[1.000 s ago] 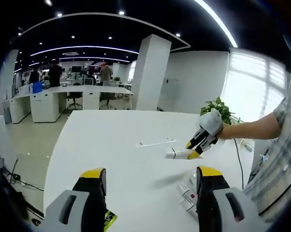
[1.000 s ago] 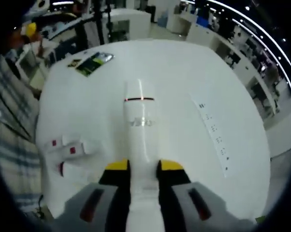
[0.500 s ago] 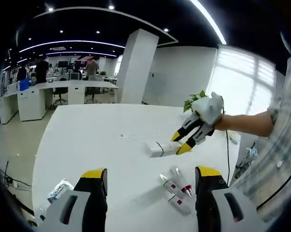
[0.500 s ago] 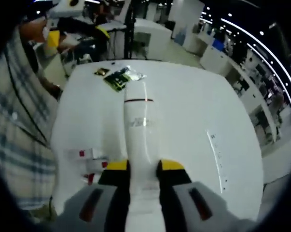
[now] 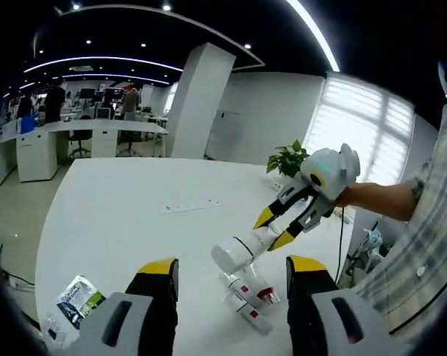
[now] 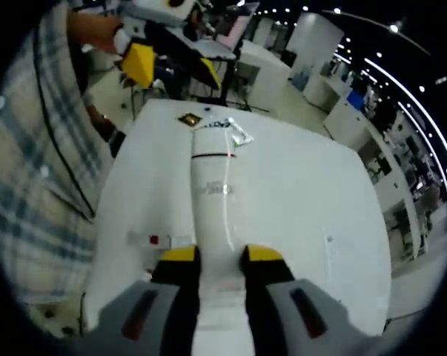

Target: Arrange the skincare products in the storage area until every visible bottle or jar stands upright without overlapping.

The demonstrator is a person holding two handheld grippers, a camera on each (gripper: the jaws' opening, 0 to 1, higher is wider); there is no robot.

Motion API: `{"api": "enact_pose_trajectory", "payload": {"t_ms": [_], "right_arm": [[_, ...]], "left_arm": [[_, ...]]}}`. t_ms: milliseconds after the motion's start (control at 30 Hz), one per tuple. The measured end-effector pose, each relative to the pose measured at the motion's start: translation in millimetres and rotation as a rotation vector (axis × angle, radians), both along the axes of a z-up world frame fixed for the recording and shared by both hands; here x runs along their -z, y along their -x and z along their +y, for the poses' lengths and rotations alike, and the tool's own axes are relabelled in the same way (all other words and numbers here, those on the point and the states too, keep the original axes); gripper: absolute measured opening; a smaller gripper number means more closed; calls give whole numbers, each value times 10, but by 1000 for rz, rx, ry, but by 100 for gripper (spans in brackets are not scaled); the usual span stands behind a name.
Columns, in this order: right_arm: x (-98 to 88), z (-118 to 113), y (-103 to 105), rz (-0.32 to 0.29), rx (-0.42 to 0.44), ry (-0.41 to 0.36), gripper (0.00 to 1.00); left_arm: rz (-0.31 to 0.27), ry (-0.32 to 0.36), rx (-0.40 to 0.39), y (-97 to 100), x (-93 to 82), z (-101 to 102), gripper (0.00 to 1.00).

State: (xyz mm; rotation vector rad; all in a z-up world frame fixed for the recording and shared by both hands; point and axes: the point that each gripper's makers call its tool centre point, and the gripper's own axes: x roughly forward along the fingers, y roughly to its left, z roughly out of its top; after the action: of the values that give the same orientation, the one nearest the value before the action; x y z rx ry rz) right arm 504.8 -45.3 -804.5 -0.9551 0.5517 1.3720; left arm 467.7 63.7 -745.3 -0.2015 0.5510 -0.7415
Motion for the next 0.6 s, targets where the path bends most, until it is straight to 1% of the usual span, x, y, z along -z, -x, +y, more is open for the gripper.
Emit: {"api": "enact_pose_trajectory", "payload": {"t_ms": [100, 133, 167, 267, 300, 333, 400, 433, 467, 500, 533, 567, 600], "right_arm": [[-32, 5, 88, -21, -47, 15, 20], [-53, 13, 119, -28, -64, 13, 20], [-80, 28, 157, -39, -91, 9, 20], [-123, 46, 225, -52, -128, 12, 20], [-142, 55, 259, -60, -152, 16, 20], [-157, 64, 293, -61, -166, 18, 20], [-185, 85, 332, -89, -212, 29, 20], [-191, 90, 341, -92, -218, 29, 20], [-202, 95, 369, -97, -236, 35, 20], [-215, 105, 389, -108, -264, 39, 20], [-228, 117, 407, -119, -285, 41, 20], [-243, 128, 434, -126, -301, 42, 20], [-256, 137, 442, -138, -315, 44, 20]], "left_arm": [[-5, -12, 53, -8, -5, -114, 61], [-1, -24, 85, -3, 10, -165, 61], [20, -29, 124, 23, 30, -235, 61], [54, -32, 177, 35, 78, -351, 61], [112, -16, 183, 54, 128, -400, 62], [171, 19, 199, 79, 154, -466, 63], [233, 65, 230, 105, 166, -563, 62], [249, 72, 234, 116, 172, -578, 62], [307, 92, 262, 162, 201, -632, 63], [352, 97, 284, 201, 230, -658, 62], [374, 93, 294, 211, 258, -675, 61], [367, 97, 316, 201, 271, -724, 61], [393, 102, 337, 231, 280, -754, 61]]}}
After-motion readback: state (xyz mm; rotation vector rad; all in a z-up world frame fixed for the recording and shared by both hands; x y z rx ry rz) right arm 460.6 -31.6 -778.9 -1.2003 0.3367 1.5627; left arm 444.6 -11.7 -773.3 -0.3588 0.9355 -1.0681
